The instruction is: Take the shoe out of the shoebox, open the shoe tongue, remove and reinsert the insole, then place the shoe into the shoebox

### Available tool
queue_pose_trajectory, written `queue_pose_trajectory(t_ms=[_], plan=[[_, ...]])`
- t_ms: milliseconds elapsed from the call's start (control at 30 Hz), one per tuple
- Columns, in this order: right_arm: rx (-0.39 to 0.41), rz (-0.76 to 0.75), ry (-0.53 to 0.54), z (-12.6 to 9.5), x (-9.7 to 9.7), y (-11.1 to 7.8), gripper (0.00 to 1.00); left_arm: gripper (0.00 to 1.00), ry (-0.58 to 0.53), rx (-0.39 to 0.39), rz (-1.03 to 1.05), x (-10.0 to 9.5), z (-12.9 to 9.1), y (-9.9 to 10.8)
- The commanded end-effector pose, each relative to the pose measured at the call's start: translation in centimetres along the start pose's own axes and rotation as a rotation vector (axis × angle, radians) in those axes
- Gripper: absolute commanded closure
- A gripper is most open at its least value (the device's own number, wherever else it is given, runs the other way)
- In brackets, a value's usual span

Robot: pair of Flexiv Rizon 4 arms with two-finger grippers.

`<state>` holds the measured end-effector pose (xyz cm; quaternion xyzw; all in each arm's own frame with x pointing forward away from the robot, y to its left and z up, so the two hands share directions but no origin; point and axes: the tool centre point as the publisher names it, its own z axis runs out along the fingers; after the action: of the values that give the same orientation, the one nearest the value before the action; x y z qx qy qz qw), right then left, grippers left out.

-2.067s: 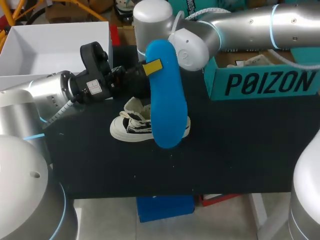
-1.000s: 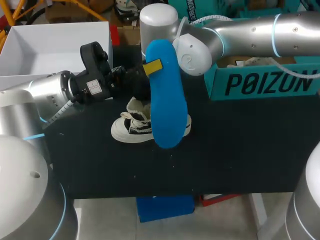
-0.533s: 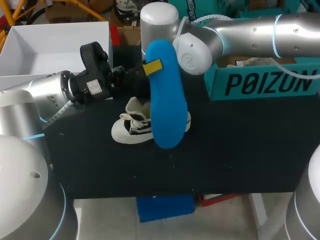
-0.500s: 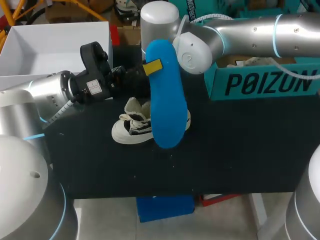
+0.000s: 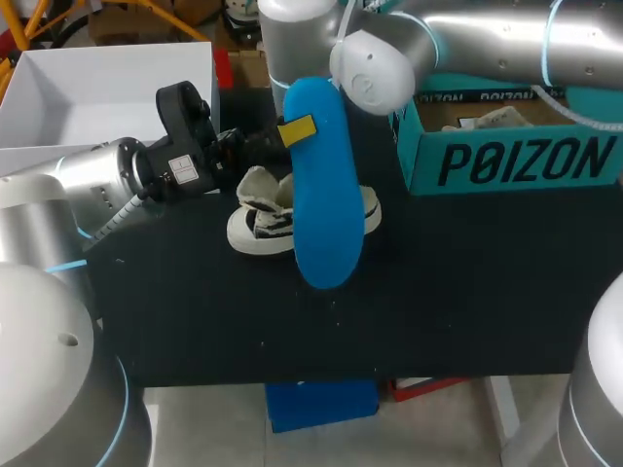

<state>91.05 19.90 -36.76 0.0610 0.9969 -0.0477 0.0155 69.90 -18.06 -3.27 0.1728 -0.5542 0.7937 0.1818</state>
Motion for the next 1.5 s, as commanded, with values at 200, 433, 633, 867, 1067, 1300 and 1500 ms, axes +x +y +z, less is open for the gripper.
queue_pose_trajectory(t_ms=[200, 433, 633, 867, 1067, 1300, 1500], plan=[[0.067, 0.331, 0.017, -2.6, -1.5, -0.7, 1.0, 1.0, -0.003, 0.002, 0.002, 0.1, 0.0, 0.1], [0.034, 0.615, 0.035, -3.9, -2.4, -1.7, 1.0, 1.0, -0.003, 0.002, 0.002, 0.1, 0.0, 0.1], [-0.036, 0.898, 0.043, -4.7, -2.3, -2.8, 1.0, 1.0, -0.003, 0.002, 0.002, 0.1, 0.0, 0.1], [-0.126, 1.177, 0.056, -4.9, -1.0, -3.9, 1.0, 1.0, -0.003, 0.002, 0.002, 0.1, 0.0, 0.1], [-0.194, 1.361, 0.061, -4.5, 0.0, -4.2, 1.0, 1.0, -0.003, 0.002, 0.002, 0.1, 0.0, 0.1], [-0.227, 1.5, 0.033, -3.9, 0.6, -3.9, 1.0, 1.0, -0.003, 0.002, 0.002, 0.1, 0.0, 0.1], [-0.179, 1.496, -0.044, -2.2, 1.1, -2.8, 1.0, 1.0, -0.003, 0.002, 0.002, 0.1, 0.0, 0.1]])
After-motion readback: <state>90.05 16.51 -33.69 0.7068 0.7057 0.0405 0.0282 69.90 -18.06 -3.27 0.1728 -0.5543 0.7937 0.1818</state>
